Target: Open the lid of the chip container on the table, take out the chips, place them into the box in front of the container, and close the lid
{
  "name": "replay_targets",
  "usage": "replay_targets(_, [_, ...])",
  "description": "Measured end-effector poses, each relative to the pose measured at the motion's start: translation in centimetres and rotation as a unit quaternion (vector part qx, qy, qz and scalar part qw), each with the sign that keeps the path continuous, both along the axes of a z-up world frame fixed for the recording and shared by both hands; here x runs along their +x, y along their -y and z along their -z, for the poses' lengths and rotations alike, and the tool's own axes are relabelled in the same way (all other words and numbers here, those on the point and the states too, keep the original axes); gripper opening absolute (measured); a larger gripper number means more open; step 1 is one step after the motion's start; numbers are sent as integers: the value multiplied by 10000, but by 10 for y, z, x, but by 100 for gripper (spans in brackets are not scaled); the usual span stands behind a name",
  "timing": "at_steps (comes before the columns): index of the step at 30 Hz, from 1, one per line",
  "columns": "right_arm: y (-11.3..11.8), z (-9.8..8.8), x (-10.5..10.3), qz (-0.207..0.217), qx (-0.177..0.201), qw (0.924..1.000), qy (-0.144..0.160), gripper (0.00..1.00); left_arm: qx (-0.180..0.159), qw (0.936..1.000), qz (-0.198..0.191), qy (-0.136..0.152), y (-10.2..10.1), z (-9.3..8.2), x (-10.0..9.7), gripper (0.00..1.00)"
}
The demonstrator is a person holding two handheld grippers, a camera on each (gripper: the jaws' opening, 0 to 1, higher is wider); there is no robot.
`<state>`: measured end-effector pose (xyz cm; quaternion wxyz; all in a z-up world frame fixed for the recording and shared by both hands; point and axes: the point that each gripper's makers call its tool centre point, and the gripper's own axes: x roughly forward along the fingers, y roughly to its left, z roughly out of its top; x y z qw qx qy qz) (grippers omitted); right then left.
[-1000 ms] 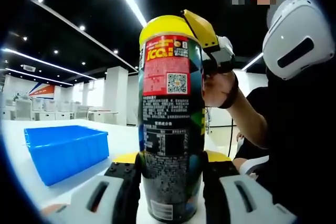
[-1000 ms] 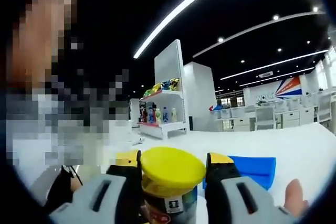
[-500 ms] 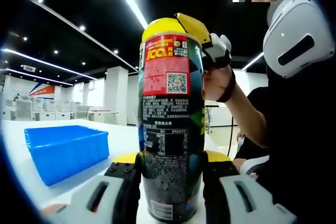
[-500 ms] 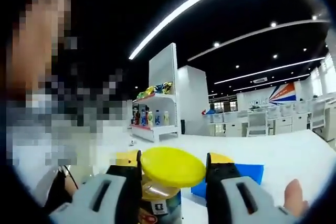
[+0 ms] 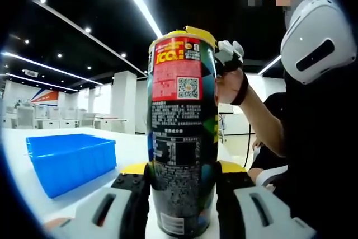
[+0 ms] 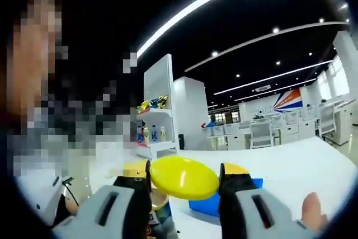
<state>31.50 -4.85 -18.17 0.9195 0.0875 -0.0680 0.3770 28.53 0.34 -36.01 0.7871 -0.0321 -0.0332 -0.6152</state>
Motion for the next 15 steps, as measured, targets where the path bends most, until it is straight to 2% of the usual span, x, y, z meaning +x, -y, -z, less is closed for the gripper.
replay_targets(6, [26, -1, 10, 550, -84, 9984, 72, 41, 4, 10000, -1, 0, 0, 0, 0, 47])
replay_targets(9, [45, 5, 19, 1029, -284, 9943, 51, 41, -2, 10000, 0, -10, 0, 0, 0, 47])
replay_targets(15, [74, 11, 28, 1473, -238, 9888, -31, 41, -9, 10000, 4, -31, 0, 1, 0, 47])
